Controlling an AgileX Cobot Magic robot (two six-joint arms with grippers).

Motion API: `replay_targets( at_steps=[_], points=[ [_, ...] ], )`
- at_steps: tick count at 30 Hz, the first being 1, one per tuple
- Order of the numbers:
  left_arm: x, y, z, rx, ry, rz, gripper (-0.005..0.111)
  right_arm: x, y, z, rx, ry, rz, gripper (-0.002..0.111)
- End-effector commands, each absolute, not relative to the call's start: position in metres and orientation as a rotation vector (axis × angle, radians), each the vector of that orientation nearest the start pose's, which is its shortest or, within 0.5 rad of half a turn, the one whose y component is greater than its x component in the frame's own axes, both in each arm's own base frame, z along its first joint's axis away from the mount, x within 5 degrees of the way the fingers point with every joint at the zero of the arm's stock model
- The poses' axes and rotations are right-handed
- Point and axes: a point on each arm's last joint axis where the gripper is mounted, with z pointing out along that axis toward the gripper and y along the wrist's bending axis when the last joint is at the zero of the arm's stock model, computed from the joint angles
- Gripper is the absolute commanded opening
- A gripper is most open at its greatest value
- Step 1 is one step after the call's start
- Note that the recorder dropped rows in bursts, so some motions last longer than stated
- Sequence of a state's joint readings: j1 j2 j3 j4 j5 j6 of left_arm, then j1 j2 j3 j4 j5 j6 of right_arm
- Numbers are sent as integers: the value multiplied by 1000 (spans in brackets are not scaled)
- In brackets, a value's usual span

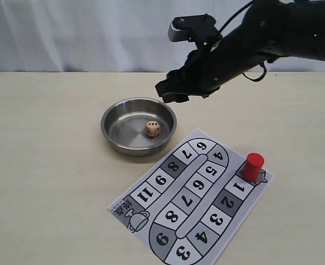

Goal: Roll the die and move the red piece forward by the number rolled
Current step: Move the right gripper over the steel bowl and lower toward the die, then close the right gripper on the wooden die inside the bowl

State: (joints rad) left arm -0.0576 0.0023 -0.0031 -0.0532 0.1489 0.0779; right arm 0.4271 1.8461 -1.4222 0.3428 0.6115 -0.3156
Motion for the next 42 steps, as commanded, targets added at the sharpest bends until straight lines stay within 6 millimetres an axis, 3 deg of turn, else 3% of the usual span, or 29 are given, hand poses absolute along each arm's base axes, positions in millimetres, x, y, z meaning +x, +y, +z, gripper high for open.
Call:
replay_targets(
  at_steps=[1,8,14,21,32,42],
  points=[
    [56,-4,200,69,1625,-38,0,382,209,245,-699,2488,371,54],
    [56,-4,200,69,1625,-38,0,413,243,215,-722,2484,305,54],
    [56,-4,200,69,1625,-38,0,427,250,176,-699,2463,298,54],
    [56,-4,200,69,1625,-38,0,432,252,152,-697,2475,288,54],
    [56,-4,200,69,1625,-38,0,434,251,131,-733,2500,246,54],
    [56,-4,200,69,1625,-38,0,436,250,129,-753,2482,215,54]
  ],
)
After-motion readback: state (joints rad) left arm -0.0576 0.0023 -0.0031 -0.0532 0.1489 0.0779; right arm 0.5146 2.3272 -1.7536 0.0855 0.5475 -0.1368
